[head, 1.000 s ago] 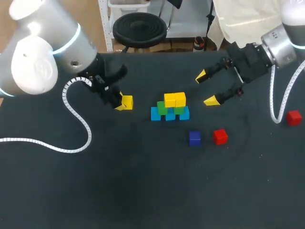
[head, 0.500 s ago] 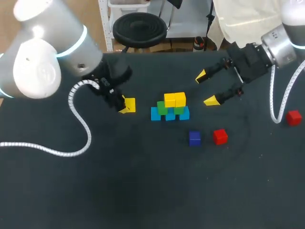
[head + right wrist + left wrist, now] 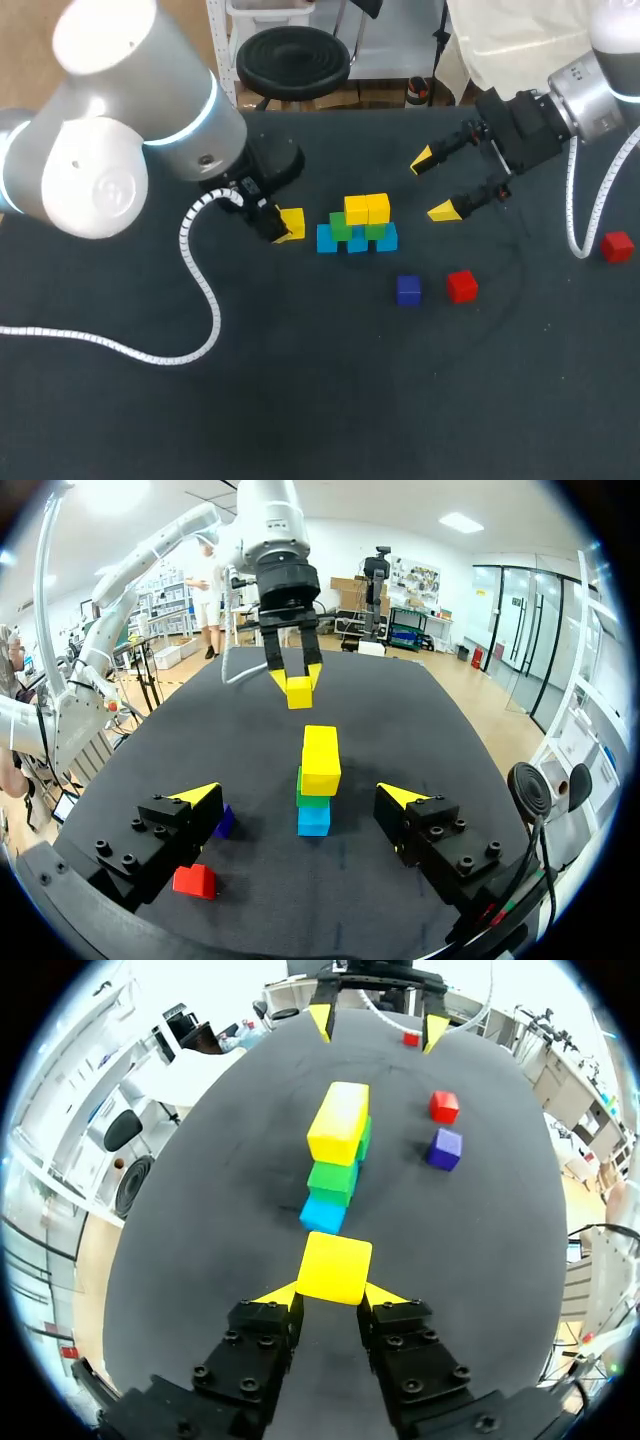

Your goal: Place the blue cubes, place green cubes on the blue cubes, place the yellow cubes on the green cubes, then place the red cubes on the yellow cubes, and place purple cube on the red cubes.

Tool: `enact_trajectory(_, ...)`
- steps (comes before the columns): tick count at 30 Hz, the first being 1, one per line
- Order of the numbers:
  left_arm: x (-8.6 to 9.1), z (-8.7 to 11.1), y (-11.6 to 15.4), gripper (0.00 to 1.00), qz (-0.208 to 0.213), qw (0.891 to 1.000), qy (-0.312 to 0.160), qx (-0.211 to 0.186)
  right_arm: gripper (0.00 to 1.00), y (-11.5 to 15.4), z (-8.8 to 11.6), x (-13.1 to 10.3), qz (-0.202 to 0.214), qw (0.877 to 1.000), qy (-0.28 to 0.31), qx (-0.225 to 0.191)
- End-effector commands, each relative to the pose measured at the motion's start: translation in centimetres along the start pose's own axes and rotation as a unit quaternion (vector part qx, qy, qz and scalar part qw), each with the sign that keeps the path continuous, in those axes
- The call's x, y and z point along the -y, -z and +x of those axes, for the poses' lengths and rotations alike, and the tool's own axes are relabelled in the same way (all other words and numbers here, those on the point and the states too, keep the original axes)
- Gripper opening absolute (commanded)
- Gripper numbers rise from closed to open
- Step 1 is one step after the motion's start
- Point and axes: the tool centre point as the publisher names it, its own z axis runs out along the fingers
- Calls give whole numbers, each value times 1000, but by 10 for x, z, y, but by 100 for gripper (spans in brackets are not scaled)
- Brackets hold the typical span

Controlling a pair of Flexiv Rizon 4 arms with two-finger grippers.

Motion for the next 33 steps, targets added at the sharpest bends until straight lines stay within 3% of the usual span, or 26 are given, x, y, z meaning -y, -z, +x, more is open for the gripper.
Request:
enact_trajectory(1, -9, 0, -1, 0, 23, 1000, -5, -2, 100, 0, 0, 0, 0, 1000, 0, 0)
enact_trajectory(17, -9, 0, -1, 0, 23, 1000, -5, -2, 100, 0, 0, 0, 0, 1000, 0, 0)
enact_trajectory(33, -20, -27, -3, 0, 30, 1000, -1, 7, 100, 0, 0, 0, 0, 1000, 0, 0)
